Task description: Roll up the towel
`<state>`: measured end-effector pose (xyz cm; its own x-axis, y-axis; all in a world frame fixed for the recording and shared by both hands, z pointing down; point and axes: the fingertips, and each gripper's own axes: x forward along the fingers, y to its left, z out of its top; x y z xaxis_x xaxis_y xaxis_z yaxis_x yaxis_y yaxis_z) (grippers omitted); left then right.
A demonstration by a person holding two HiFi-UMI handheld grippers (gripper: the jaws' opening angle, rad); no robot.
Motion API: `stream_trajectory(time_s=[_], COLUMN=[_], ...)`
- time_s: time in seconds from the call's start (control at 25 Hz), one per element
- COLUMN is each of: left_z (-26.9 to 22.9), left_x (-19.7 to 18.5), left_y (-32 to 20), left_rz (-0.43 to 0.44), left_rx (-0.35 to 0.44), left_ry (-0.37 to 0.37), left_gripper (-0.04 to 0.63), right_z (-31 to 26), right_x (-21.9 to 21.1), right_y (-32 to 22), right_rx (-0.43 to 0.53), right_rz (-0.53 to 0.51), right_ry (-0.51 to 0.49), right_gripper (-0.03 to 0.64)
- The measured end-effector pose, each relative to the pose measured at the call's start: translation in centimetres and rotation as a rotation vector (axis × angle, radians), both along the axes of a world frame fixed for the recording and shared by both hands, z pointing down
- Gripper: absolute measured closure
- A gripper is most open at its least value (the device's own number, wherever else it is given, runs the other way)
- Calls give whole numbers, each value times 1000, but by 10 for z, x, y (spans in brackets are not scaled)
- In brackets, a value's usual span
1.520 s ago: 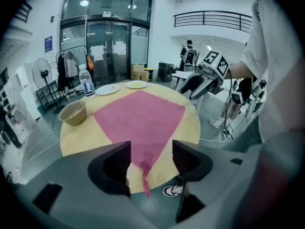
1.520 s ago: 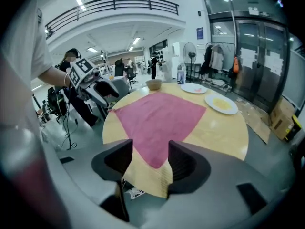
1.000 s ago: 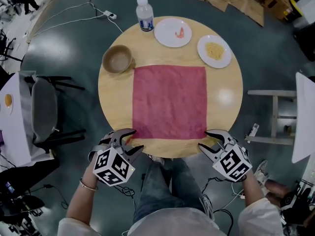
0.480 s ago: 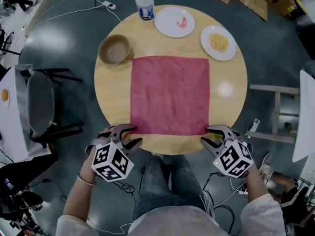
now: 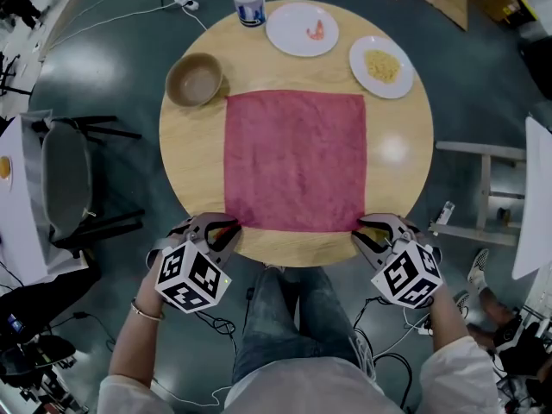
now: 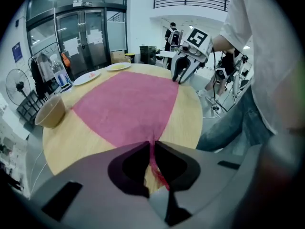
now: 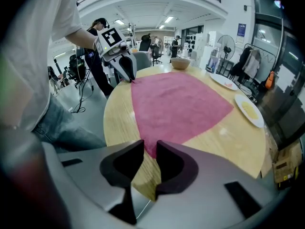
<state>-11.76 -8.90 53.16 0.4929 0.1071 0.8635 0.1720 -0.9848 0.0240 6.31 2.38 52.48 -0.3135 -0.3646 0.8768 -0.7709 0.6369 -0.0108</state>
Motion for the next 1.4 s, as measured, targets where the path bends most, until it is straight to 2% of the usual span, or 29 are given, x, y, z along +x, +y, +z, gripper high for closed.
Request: stream_trajectory(time_s=[0.12, 0.16, 0.44, 0.72, 1.0, 1.4], left_z=[0, 0, -6, -11, -21, -24], left_x=[0, -1, -5, -13, -9, 3], left_y=[-1, -1, 3, 16, 4, -22], left_rz=[15, 21, 4, 13, -24, -50], left_rx=[8, 4, -52, -140, -198, -210], left_ry=[-6, -8, -2, -33, -36, -33], left_gripper=[563, 565, 574, 575, 574, 574], right_z=[0, 0, -5, -15, -25, -28], right_x=[1, 2, 0, -6, -2, 10], right_y=[-2, -3, 0, 12, 0, -24], right_rx=[19, 25, -2, -48, -49, -67], right_rz=[13, 16, 36, 26, 34, 38], right_ry=[15, 23, -14, -60, -72, -85], right_gripper=[564, 601, 601, 601, 601, 601])
